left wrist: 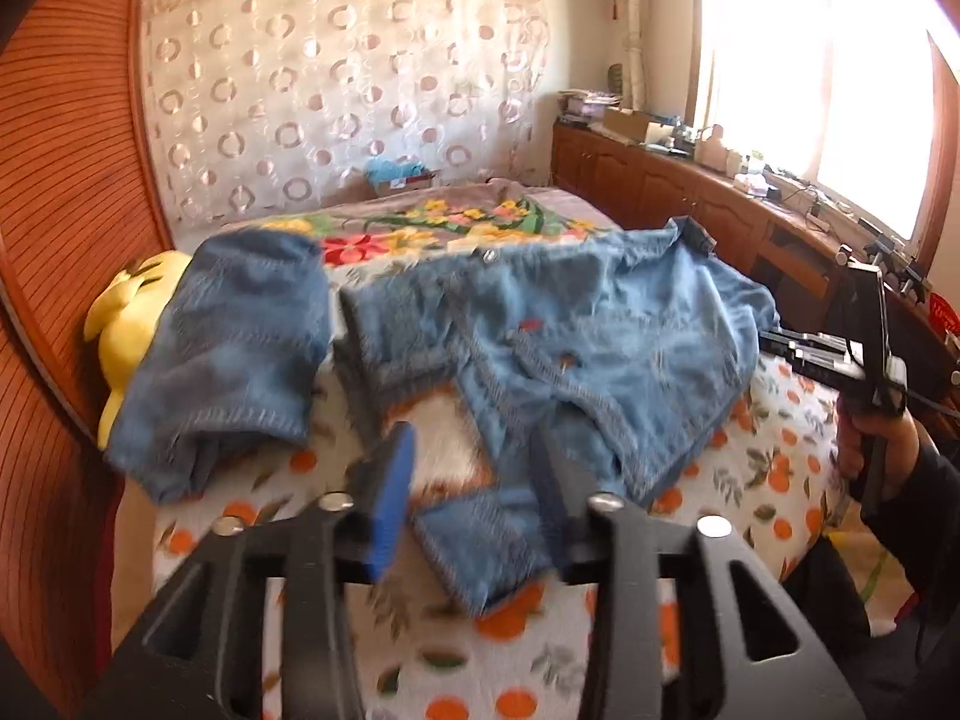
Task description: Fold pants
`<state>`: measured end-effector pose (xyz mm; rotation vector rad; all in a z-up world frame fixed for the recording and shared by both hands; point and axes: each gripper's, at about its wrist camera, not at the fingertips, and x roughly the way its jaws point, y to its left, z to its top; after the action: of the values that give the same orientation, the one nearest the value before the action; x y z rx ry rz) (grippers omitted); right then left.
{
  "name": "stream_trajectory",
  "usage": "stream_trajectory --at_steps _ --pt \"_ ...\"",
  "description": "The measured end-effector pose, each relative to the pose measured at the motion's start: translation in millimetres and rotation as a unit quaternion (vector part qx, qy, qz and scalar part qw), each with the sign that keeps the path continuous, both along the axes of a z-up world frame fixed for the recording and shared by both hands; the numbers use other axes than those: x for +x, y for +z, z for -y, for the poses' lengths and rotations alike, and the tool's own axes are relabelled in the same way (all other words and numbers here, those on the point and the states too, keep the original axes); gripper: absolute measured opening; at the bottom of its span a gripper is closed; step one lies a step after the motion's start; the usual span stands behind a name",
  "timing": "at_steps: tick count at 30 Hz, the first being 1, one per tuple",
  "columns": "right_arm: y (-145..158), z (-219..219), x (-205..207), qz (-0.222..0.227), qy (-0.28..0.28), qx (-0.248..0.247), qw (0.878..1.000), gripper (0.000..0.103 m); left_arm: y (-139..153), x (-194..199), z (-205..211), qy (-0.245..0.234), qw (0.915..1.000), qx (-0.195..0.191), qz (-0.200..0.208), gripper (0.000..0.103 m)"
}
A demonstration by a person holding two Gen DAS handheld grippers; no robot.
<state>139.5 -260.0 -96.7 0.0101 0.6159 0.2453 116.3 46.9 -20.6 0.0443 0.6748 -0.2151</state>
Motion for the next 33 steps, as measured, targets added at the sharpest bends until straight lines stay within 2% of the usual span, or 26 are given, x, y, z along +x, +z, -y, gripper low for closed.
stream_trajectory --at_steps 6,10,12,14,18,21,27,33 --pt "4.9 0.7 2.8 -0.013 0.009 -0.01 1.0 0.03 2.9 54.3 34.0 -0.04 0.9992 0.002 0.003 0.048" --pt "16.4 17.9 7.3 -0.01 0.01 -0.002 1.0 0.03 -2.2 95.9 58.8 -0.059 0.9982 0.007 -0.006 0.048" --pt "24.8 32.9 16.0 -0.007 0.003 0.003 1.0 0.039 -7.5 118.0 69.7 -0.065 0.9977 0.013 -0.014 0.048" --pt "33.6 47.6 28.3 0.002 -0.008 -0.004 1.0 0.042 -12.7 135.6 74.8 -0.065 0.9975 0.017 -0.022 0.048" --pt "46.0 68.2 69.1 0.003 -0.017 -0.025 1.0 0.042 -23.7 165.4 79.5 -0.062 0.9971 0.027 -0.035 0.048" --pt "47.7 71.6 111.4 -0.014 -0.009 -0.036 0.999 0.042 -33.0 180.2 76.8 -0.054 0.9972 0.028 -0.044 0.048" --pt "37.9 59.0 203.7 -0.066 0.011 -0.067 0.996 0.042 -43.1 191.5 74.0 -0.042 0.9976 0.037 -0.042 0.048" --pt "34.8 44.4 269.2 -0.091 0.027 -0.119 0.988 0.042 -45.3 200.9 68.9 -0.038 0.9974 0.046 -0.041 0.048"
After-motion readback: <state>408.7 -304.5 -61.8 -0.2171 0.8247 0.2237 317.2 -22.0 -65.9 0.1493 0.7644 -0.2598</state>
